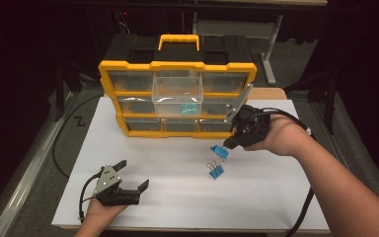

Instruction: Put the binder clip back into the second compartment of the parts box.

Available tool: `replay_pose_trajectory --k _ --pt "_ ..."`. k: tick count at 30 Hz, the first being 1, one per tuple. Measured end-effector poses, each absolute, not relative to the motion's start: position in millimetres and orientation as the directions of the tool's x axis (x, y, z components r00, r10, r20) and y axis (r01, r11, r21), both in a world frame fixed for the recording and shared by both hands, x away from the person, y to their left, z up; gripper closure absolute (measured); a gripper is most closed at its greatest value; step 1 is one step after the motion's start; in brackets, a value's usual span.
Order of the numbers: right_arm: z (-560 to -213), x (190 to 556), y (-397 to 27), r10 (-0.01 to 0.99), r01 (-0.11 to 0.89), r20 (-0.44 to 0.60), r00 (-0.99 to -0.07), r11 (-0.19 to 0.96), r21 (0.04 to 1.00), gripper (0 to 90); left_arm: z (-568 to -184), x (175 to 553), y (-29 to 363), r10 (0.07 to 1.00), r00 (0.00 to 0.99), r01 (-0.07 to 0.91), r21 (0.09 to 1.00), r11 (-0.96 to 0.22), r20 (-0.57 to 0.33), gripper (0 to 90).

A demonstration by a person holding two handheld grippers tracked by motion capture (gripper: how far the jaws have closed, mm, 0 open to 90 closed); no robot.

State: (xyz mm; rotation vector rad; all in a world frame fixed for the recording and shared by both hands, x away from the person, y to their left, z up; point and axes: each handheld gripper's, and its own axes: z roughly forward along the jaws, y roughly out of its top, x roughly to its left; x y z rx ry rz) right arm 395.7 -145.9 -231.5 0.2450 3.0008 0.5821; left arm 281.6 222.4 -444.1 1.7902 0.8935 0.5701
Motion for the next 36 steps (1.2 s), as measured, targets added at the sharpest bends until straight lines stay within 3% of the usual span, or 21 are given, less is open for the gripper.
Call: replay_pose_trajectory --k 11,36 --pt "-168 399 -118 0.141 0.104 -0.072 -0.987 0.923 0.369 90.0 -443 281 223 0.785 0.619 0.304 0.93 -0.208 -0.027 0.1" --pt "-74 411 -98 0.15 0.088 -0.147 -0.978 0.928 0.361 90.0 -443 280 224 0.777 0.628 0.302 0.932 -0.203 -0.035 0.1"
